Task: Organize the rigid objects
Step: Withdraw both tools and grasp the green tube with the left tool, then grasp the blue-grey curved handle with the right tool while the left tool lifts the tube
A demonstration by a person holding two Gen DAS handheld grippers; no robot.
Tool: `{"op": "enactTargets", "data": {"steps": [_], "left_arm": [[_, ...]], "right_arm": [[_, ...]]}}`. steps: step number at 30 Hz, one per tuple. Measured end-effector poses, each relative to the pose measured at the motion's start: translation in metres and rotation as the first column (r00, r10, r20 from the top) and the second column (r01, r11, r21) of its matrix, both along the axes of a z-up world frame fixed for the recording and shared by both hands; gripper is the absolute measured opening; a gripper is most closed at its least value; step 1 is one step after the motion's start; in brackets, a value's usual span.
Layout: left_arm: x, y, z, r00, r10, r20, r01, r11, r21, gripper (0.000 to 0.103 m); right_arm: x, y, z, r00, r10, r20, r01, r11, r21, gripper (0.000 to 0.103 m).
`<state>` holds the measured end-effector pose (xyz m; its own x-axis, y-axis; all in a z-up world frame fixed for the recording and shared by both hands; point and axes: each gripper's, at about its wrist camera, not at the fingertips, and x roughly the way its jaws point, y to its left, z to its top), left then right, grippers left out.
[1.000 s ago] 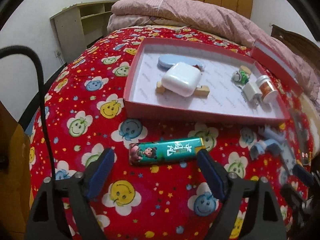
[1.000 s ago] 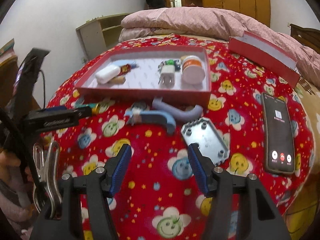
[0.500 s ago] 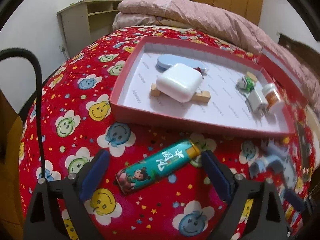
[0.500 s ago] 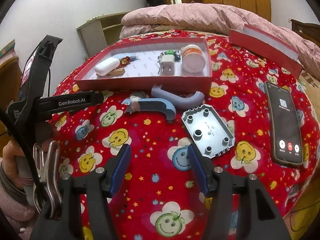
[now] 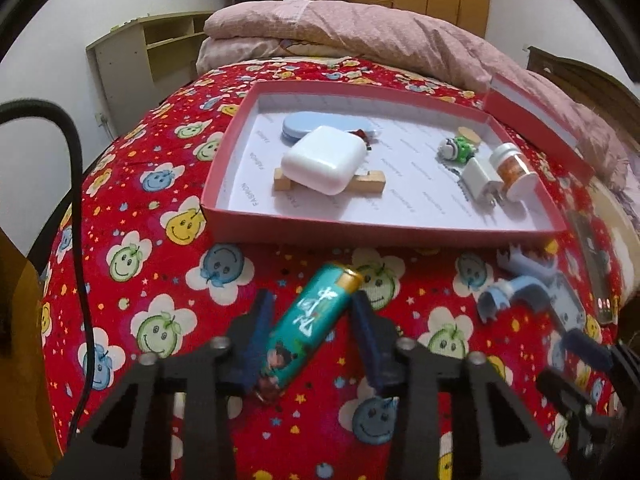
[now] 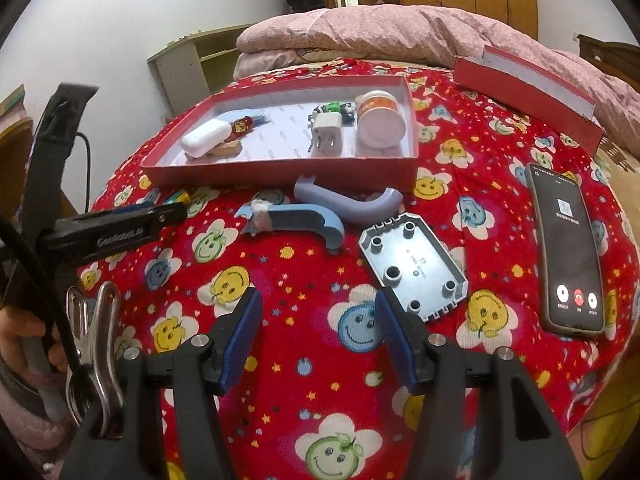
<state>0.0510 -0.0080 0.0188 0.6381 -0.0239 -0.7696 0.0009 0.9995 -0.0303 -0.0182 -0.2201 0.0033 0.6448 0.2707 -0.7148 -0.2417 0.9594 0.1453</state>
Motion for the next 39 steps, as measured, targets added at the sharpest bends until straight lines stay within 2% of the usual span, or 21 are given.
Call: {"op": "enactTargets", "data": {"steps": [6,9,12,17,20,22,24,39], "left_arm": [[-0.003,0.007,0.002,1.0,-0.016,-0.007,0.016,0.999,-0.036,0.025],[-0.005,0.01,0.002,1.0,-0.021,-0.008,0.02,0.999,-0.045,0.025],[-0.006,0.012,0.001,1.0,-0.027,-0.007,0.027,0.998,-0.053,0.025],[-0.004,0.013,0.0,0.999,-0.035,0.001,0.035,0.998,-0.059,0.025],[-0.006,0.012,-0.001,0.999,-0.04,0.008,0.04,0.998,-0.047,0.025],[-0.006,0.012,-0.001,0.999,-0.042,0.008,0.042,0.998,-0.05,0.025],[-0.007,0.013,0.0,0.999,-0.043,0.004,0.043,0.997,-0.063,0.025],[-0.022,0.023,0.032,0.996,-0.061,0.072,0.069,0.991,-0.118,0.025]], "right_arm": [[0.019,0.004,0.004,1.0,-0.01,0.002,0.01,1.0,-0.006,0.06],[0.03,0.008,0.003,1.0,-0.011,-0.003,0.011,1.0,0.0,0.06],[0.041,0.009,0.0,1.0,-0.023,-0.014,0.023,1.0,0.0,0.054],[0.046,0.012,-0.002,1.0,-0.027,-0.011,0.027,1.0,-0.01,0.051],[0.046,0.014,-0.003,0.999,-0.035,0.0,0.035,0.999,-0.03,0.038],[0.045,0.017,-0.003,1.0,-0.027,0.01,0.028,0.999,-0.045,0.023],[0.044,0.018,-0.003,1.0,-0.019,0.011,0.02,0.999,-0.047,0.014],[0.017,0.022,0.016,0.997,0.008,0.072,-0.01,0.999,0.031,0.013]]}}
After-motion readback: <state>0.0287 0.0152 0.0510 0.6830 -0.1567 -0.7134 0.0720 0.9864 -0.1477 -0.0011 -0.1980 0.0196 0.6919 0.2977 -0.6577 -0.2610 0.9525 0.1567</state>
